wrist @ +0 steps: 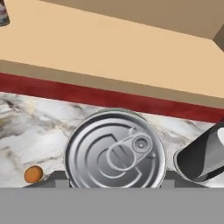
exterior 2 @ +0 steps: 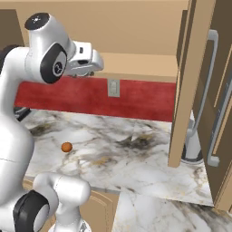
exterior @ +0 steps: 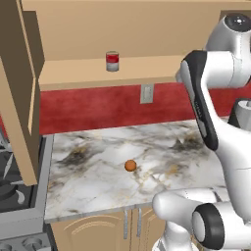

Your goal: Restock the canned food cabinet by taking the new fresh canned food from the counter and placing it in the cabinet. Then, take the old canned food from the cabinet and place it on the counter.

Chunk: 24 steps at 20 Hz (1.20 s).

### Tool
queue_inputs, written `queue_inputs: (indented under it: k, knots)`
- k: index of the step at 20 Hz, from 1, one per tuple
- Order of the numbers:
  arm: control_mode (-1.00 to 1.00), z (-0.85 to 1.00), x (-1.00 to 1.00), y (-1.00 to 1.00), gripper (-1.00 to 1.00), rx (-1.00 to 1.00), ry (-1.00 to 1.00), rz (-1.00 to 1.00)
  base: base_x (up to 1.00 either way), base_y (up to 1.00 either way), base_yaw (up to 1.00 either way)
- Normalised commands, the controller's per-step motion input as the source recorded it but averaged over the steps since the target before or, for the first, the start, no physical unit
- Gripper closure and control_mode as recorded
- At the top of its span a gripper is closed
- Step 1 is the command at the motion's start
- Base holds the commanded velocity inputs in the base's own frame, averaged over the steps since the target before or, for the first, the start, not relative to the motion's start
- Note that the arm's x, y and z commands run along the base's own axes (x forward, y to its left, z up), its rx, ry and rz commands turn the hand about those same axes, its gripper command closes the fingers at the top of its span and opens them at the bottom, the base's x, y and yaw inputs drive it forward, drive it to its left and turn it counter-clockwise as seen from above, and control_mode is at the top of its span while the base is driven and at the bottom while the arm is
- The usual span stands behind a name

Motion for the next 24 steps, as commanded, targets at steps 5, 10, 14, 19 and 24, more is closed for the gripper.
queue_inputs:
  k: [5,10,14,19,24]
  knots:
    - [-1.0,0.0,0.59,-0.01,1.0,0.11,0.0,-0.02,0.0,0.0,0.0]
    - [-1.0,0.03,0.77,0.02,1.0,0.07,0.0,-0.08,0.0,0.0,0.0]
    - [-1.0,-0.07,0.82,0.01,1.0,0.03,0.0,-0.05,0.0,0.0,0.0]
    - [-1.0,-0.2,0.82,0.0,1.0,0.03,0.0,-0.04,0.0,0.0,0.0]
    - [-1.0,-0.27,0.73,0.0,1.0,0.04,0.0,-0.02,0.0,0.0,0.0]
